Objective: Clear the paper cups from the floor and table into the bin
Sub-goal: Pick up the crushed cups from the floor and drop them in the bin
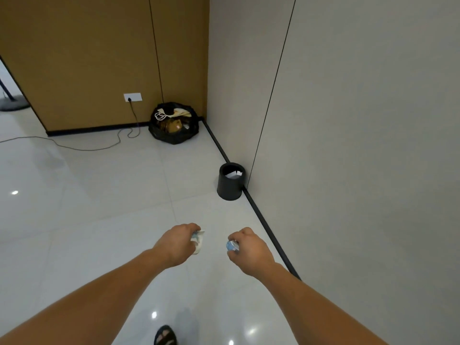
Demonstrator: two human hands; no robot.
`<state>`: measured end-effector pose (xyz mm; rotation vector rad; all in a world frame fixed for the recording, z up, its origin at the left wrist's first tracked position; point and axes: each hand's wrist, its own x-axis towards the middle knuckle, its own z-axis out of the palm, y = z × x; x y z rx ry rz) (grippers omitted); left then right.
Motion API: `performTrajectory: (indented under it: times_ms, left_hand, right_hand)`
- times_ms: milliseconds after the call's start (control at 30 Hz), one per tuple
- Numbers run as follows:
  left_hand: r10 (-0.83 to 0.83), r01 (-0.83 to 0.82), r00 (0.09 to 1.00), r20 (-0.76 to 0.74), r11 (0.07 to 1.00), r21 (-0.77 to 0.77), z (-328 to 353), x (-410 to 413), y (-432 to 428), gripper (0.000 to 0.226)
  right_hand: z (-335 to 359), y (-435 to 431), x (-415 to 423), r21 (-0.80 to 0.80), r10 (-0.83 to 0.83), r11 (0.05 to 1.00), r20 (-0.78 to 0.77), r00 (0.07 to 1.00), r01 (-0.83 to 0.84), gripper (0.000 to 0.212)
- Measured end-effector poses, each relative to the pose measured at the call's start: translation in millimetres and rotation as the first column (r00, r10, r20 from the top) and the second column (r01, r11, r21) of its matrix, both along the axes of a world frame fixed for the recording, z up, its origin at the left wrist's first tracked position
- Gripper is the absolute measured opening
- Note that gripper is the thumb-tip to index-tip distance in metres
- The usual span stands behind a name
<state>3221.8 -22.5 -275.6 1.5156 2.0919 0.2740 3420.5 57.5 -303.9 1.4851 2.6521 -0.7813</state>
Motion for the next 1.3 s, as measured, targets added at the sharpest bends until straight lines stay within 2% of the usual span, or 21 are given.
performTrajectory:
  times_ms: [267,400,533,700,933,1067,1300]
  left_hand:
    - [-0.079,0.079,0.997,0.015,0.997,-0.018,-20,-101,167,0.045]
    - [-0.146,0.146,0.989,0.004,0.989,-0.027,-16,-142,253,0.047]
    - [-0.195,0.195,0.981,0.005,0.980,-0.044,-23,-157,330,0.049]
    - [-0.220,0.221,0.975,0.015,0.973,-0.063,-39,-173,432,0.050]
    - [-0.177,0.175,0.984,-0.016,0.980,-0.099,-45,-208,562,0.045]
    - [-0.124,0.128,0.991,0.045,0.988,-0.091,-56,-217,622,0.044]
    - [-0.169,0.188,0.978,0.121,0.966,-0.175,-118,-249,727,0.049]
  right_hand:
    - [-11,151,-84,-0.018,-0.117,0.993,0.055,0.992,0.118,0.038]
    - [-6,212,-120,-0.005,-0.180,0.984,0.017,0.983,0.181,0.038]
    - [-12,264,-140,-0.032,-0.201,0.979,0.056,0.978,0.202,0.036]
    - [-23,371,-157,-0.021,-0.221,0.975,0.065,0.973,0.222,0.034]
    - [-32,514,-199,-0.053,-0.188,0.980,0.027,0.982,0.190,0.028]
    - [-40,572,-216,-0.089,-0.173,0.980,0.048,0.984,0.176,0.031]
    - [-89,658,-250,-0.181,-0.211,0.955,0.145,0.967,0.235,0.032]
